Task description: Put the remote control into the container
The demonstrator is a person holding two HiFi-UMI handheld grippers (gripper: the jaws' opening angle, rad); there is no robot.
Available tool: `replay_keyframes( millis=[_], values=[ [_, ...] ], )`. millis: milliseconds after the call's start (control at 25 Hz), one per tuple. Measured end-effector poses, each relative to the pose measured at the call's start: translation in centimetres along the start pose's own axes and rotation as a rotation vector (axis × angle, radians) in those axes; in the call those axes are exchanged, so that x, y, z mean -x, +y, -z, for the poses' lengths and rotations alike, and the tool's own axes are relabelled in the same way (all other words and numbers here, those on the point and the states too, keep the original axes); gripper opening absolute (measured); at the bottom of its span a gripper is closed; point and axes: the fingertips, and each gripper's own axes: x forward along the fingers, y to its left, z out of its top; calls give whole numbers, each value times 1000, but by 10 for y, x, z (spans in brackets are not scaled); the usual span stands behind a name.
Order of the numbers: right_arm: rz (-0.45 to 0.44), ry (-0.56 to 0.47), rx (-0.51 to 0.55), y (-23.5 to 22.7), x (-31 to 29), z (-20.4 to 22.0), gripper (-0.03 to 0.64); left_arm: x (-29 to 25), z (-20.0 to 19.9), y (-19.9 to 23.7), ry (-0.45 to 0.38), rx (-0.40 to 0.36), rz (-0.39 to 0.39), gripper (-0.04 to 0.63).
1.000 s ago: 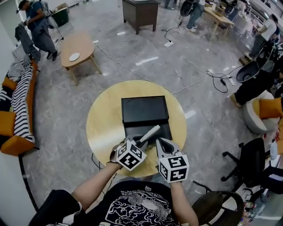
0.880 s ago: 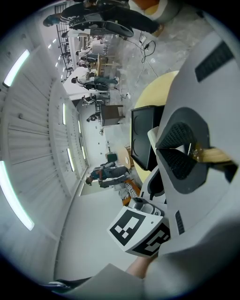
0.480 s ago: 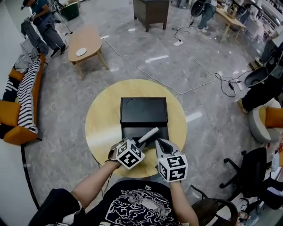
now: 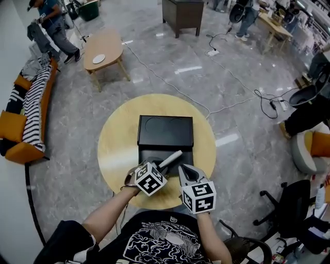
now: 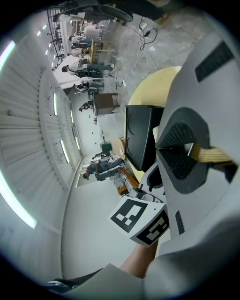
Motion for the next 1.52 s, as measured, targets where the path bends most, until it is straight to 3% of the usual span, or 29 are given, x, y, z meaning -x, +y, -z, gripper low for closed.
replay_keyframes(
  millis=[680,960,1520],
  values=[
    [-26,2,-1,-18,7,4,23,-18,1,3,69,-12,21,98],
    [-29,-4,-6,-19,12,1,23,-16,-1,2,91,-67,13,98],
    [-26,-14,-11,-17,15,2,23,-14,0,1,106,-99,1,98]
  ],
)
